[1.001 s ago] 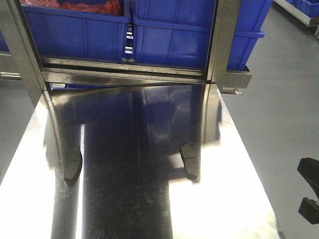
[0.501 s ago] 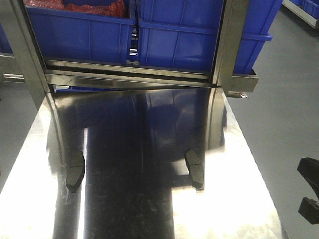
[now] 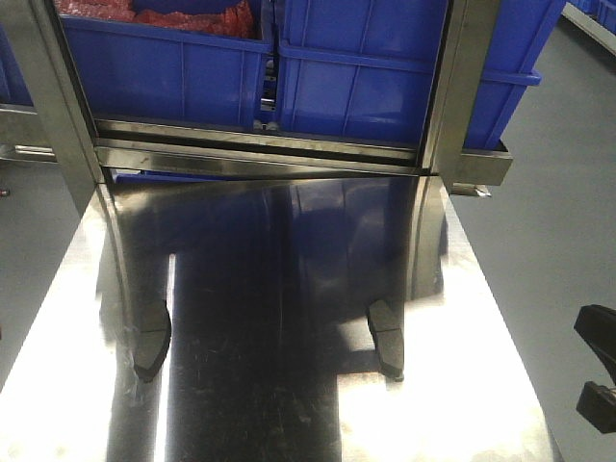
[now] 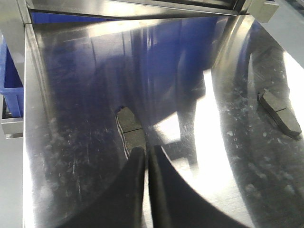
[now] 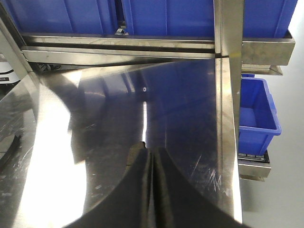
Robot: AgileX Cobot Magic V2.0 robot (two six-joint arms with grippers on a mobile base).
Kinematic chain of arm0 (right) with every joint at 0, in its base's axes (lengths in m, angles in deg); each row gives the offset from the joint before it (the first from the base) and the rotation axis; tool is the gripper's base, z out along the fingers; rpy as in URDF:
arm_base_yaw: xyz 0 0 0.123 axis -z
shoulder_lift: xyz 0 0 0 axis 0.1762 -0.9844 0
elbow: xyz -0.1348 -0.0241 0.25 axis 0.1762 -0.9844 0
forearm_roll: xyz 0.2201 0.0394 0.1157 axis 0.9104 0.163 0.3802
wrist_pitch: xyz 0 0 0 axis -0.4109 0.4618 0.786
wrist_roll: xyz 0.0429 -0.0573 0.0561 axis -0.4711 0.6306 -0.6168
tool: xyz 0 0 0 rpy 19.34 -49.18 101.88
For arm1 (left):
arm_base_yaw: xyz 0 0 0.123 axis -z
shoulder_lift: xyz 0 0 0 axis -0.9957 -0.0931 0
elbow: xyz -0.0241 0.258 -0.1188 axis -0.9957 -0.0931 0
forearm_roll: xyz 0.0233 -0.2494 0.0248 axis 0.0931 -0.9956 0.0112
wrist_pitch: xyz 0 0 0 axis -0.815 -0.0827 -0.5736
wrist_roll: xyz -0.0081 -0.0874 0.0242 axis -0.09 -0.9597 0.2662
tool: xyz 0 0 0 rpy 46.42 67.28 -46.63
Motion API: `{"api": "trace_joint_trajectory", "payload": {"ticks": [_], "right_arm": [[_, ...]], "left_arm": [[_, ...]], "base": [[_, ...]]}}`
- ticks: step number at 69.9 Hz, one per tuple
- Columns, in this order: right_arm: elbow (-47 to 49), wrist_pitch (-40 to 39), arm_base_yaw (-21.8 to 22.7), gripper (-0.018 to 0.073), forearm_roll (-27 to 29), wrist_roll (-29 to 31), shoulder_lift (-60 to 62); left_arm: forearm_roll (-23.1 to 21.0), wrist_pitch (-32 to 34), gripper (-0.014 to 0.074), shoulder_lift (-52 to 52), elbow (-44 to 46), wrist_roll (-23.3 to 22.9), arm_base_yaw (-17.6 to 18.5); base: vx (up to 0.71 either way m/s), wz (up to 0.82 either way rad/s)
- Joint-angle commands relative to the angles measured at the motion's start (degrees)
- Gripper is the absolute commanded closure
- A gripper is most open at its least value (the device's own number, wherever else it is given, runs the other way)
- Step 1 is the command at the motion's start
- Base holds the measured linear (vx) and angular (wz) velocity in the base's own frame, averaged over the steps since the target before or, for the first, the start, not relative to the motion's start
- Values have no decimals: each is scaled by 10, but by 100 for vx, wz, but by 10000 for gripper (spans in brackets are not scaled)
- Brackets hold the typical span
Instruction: Move and align brake pads A on conveyor
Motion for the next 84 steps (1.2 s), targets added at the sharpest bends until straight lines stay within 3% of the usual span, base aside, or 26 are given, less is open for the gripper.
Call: {"api": "trace_joint_trajectory", "payload": {"ticks": [1,84], "right_arm": [[16,-39,3,568,-5,3,-4],[16,-39,3,568,-5,3,-4]], "left_arm": [[-2,37,603,-1,14,0,3],[-2,37,603,-1,14,0,3]], "base": [[0,0],[0,0]]}}
